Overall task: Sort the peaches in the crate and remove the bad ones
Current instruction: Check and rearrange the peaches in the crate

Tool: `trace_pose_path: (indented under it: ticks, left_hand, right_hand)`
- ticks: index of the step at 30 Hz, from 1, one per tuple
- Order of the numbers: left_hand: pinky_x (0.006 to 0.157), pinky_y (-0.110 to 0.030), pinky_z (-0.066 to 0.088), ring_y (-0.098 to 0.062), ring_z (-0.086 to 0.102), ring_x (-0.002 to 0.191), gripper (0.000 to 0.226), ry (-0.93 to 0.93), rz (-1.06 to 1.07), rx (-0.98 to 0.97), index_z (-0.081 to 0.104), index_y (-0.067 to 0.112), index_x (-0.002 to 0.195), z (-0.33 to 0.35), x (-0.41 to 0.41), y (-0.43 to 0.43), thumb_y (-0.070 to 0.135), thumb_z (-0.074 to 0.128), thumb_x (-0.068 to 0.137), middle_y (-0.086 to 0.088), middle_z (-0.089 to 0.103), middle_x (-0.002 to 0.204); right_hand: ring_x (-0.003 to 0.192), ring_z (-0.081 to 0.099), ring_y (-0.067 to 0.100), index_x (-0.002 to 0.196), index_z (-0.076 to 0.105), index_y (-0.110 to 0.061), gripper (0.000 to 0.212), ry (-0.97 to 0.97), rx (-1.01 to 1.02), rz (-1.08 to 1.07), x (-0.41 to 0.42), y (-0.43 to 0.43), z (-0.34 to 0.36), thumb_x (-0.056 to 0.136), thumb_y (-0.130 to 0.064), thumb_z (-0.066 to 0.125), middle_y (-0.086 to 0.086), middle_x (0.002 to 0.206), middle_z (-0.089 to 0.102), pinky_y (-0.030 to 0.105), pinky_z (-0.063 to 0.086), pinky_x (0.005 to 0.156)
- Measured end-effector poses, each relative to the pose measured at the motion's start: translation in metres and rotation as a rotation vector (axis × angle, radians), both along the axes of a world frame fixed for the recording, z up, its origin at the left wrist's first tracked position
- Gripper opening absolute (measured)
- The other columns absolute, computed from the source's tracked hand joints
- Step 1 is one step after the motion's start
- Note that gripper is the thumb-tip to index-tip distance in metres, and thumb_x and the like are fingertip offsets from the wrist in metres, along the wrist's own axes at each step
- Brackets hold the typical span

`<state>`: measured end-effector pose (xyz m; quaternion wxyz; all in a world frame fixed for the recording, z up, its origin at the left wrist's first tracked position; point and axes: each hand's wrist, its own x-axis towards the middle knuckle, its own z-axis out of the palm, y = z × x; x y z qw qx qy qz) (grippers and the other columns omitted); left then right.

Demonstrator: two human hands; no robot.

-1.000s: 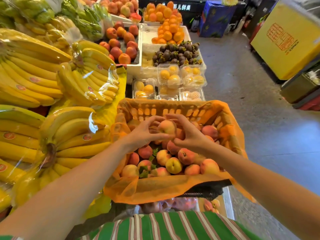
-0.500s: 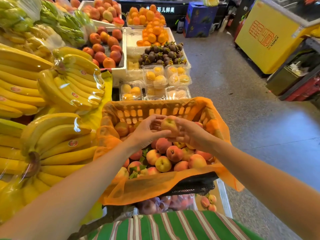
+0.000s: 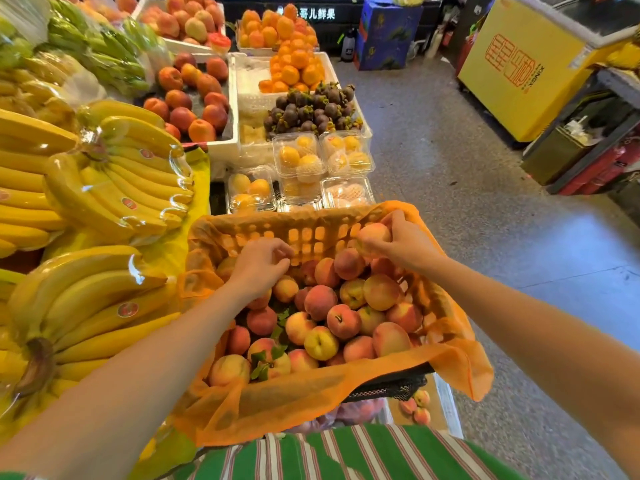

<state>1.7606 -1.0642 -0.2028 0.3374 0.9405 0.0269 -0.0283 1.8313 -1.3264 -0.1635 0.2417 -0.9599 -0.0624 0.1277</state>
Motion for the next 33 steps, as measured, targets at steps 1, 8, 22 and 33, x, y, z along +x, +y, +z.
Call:
trace_pose_path:
  ticks: [1, 8, 22, 33]
  left_hand:
    - [0.093, -0.038, 0.041, -0.018, 0.052, 0.108, 0.017, -0.068, 0.030, 0.064, 0.069, 0.022, 0.102, -0.001, 0.003, 0.006, 0.019, 0.063, 0.087, 0.003, 0.062, 0.103]
    - [0.111, -0.049, 0.021, -0.032, 0.035, 0.135, 0.042, -0.253, 0.130, 0.435, 0.062, 0.021, 0.122, -0.003, 0.022, 0.055, 0.020, 0.067, 0.080, -0.009, 0.051, 0.136]
    - [0.107, -0.049, 0.033, -0.035, 0.043, 0.131, 0.051, -0.293, -0.096, 0.304, 0.056, 0.016, 0.133, -0.018, 0.014, 0.109, 0.013, 0.068, 0.083, -0.013, 0.051, 0.139]
    - [0.118, -0.037, 0.015, -0.024, 0.013, 0.148, 0.046, -0.253, 0.034, 0.022, 0.050, 0.014, 0.138, -0.029, -0.015, 0.112, 0.014, 0.056, 0.092, -0.005, 0.025, 0.157]
  right_hand:
    - [0.092, 0.061, 0.026, 0.121, 0.043, -0.006, 0.061, -0.026, -0.042, 0.023, 0.002, 0.004, -0.003, 0.085, -0.051, 0.064, 0.007, 0.099, 0.061, 0.037, 0.048, 0.073]
    - [0.095, 0.060, 0.039, 0.110, 0.045, 0.000, 0.034, -0.207, -0.247, 0.027, 0.014, 0.015, -0.027, 0.093, -0.027, 0.058, 0.021, 0.105, 0.061, 0.038, 0.038, 0.068]
    - [0.089, 0.062, 0.018, 0.106, 0.065, -0.012, 0.020, -0.164, 0.171, 0.391, -0.009, 0.093, -0.015, 0.088, -0.019, 0.066, 0.005, 0.102, 0.067, 0.040, 0.052, 0.079]
    - [0.102, 0.058, 0.035, 0.142, 0.035, -0.019, 0.064, 0.041, -0.284, 0.597, -0.057, 0.188, -0.091, 0.089, -0.039, 0.065, 0.014, 0.126, 0.040, 0.036, 0.047, 0.076]
